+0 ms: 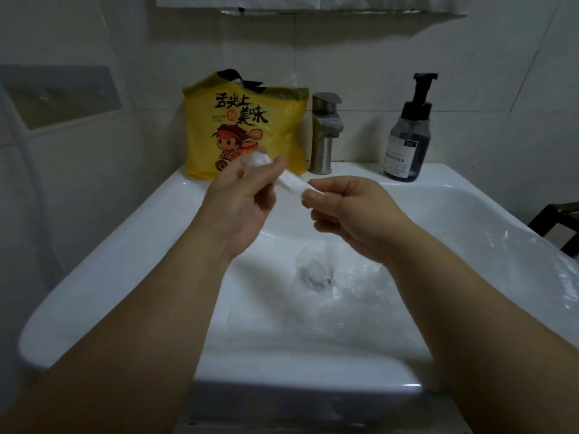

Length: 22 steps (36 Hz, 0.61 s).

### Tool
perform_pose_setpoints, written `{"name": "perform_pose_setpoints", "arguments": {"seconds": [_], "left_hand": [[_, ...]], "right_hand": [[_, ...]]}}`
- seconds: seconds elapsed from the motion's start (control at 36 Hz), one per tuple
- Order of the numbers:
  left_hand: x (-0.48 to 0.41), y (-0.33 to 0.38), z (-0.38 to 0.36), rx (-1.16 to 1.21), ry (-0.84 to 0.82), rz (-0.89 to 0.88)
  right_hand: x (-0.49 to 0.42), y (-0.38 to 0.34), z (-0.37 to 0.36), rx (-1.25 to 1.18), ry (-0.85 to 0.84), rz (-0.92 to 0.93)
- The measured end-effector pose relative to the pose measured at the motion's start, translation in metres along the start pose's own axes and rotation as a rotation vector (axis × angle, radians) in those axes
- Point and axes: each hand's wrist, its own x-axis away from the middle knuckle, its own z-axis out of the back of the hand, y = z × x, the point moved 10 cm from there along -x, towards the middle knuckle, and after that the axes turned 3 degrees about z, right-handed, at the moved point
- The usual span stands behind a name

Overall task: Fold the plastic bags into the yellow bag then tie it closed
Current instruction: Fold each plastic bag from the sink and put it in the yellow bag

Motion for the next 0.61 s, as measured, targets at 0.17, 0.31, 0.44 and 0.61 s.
{"name": "perform_pose_setpoints", "arguments": {"seconds": [0.17,0.31,0.44,0.61], "left_hand": [[0.010,-0.044,-0.025,-0.390,-0.155,0.207],[0.006,-0.026,-0.013,-0.408,-0.051,0.154],[0.009,-0.013,0.000,-0.404,0.019,0.098],[0.007,0.010,0.020,-0.621,0.157,-0.026]], "right_hand": [[0.005,0.007,-0.038,-0.044,-0.094,0.022],[0.005,0.006,-0.029,-0.081,-0.108,-0.023],[0.007,0.007,-0.019,-0.048,-0.104,-0.046],[0.002,0.010,-0.010,0.025,-0.079,-0.083]]}}
